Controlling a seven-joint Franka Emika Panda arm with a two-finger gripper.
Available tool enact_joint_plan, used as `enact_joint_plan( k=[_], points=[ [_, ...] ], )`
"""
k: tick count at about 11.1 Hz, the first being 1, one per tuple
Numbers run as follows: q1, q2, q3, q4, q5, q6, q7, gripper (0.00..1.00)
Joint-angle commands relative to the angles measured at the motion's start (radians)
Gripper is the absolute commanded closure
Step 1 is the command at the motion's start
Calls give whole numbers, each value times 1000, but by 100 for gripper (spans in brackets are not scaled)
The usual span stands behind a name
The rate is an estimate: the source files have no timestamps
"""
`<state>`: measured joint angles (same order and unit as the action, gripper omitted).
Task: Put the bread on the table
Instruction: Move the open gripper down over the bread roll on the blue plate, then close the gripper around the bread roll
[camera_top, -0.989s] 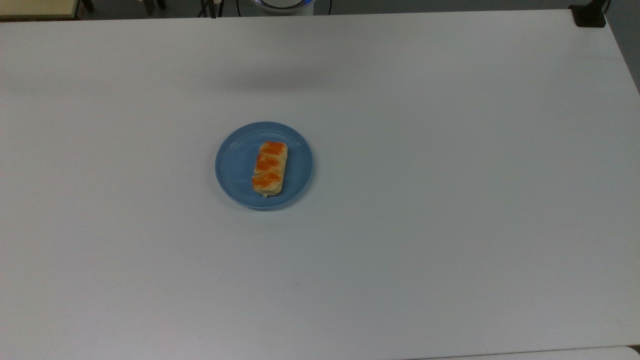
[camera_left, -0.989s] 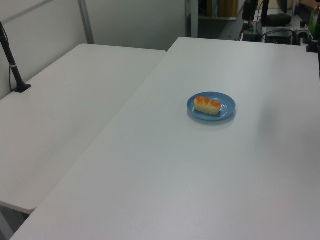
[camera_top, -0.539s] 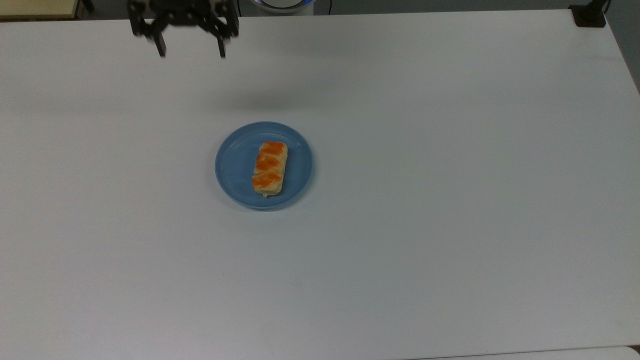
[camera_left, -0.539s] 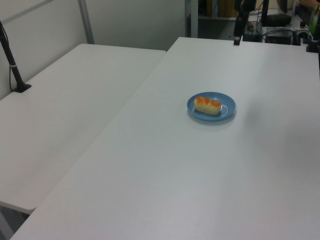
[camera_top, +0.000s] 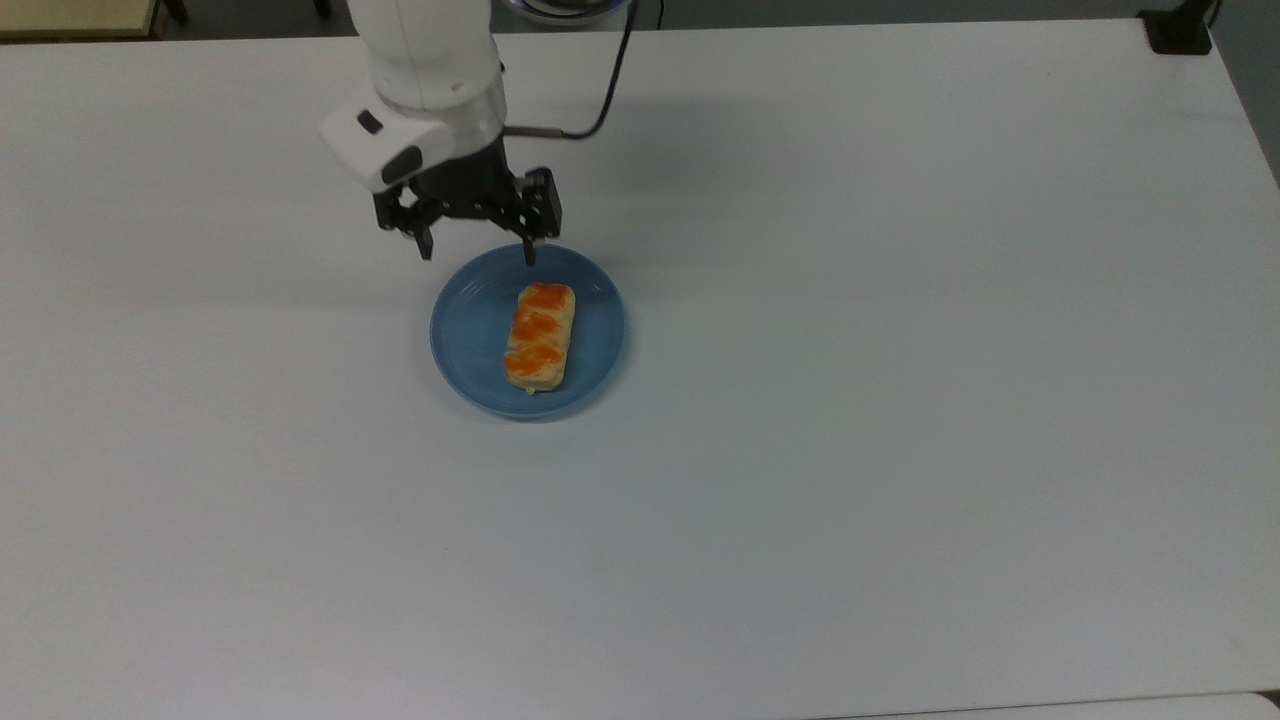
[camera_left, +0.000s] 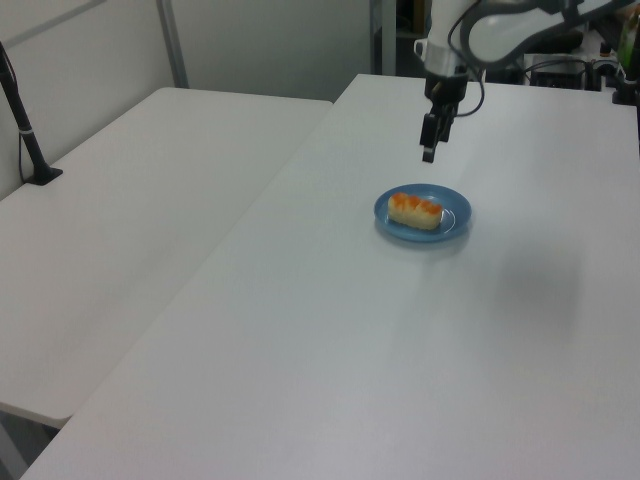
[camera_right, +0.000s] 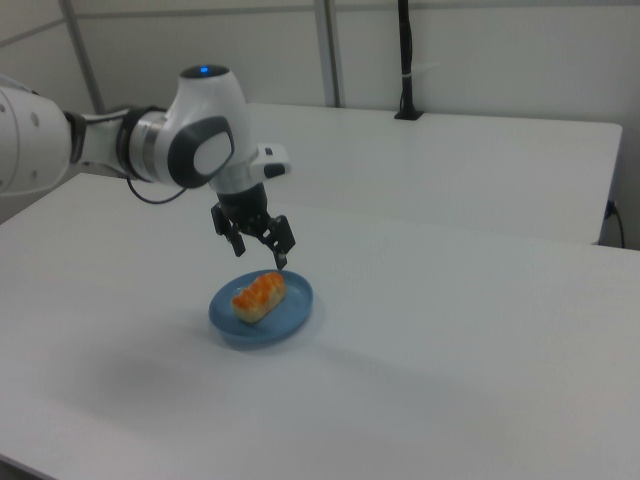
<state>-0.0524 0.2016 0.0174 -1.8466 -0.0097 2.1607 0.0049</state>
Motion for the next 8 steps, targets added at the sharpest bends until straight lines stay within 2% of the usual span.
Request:
enact_joint_plan(
  k=[1, 5, 6, 7, 8],
  points=[
    [26, 36, 18, -65, 11, 155, 124, 0],
    [40, 123, 32, -65, -7, 240, 182, 0],
    [48, 140, 32, -65, -36, 240, 182, 7],
    [55, 153, 32, -65, -102, 238, 187, 32],
    [54, 156, 32, -63, -136, 238, 213, 59]
  ],
)
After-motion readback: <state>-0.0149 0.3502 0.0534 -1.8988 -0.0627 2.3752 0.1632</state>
